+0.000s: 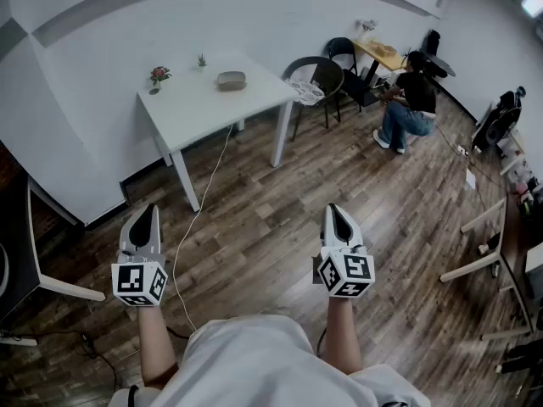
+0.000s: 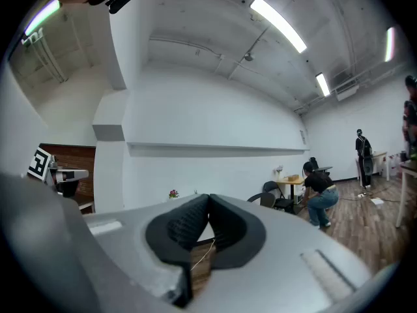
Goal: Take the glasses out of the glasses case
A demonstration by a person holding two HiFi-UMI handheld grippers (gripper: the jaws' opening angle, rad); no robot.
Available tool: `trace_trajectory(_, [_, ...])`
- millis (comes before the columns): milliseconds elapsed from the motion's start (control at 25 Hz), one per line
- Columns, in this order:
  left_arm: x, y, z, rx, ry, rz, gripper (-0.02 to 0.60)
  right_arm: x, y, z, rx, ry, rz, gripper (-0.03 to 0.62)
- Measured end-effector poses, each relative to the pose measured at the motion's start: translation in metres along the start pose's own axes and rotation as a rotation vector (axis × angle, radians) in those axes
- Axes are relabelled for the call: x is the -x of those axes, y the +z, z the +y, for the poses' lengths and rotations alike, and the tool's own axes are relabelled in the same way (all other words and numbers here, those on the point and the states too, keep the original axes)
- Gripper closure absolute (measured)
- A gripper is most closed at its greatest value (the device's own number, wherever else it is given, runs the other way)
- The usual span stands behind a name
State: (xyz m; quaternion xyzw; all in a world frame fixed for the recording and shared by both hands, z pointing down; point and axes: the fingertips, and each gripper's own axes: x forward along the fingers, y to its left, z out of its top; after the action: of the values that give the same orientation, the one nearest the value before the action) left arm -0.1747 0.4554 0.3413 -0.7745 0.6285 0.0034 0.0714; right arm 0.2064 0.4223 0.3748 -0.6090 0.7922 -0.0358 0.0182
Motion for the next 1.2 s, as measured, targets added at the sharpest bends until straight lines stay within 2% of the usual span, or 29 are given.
trace_trajectory(480, [-0.0042,-0.0011,0.0093,0.000,0.015,-0.005,0.572,-0.0102,0.0008,0.0014,-0.005,0.000,-0.006,0.591])
trace_trajectory(1200, [0.0010,0.0028,-0.0001,-0.003,0.012,-0.004,0.569,-0.0022,0.0009,-0.0015,-0.032,0.012,-0.024,0.591])
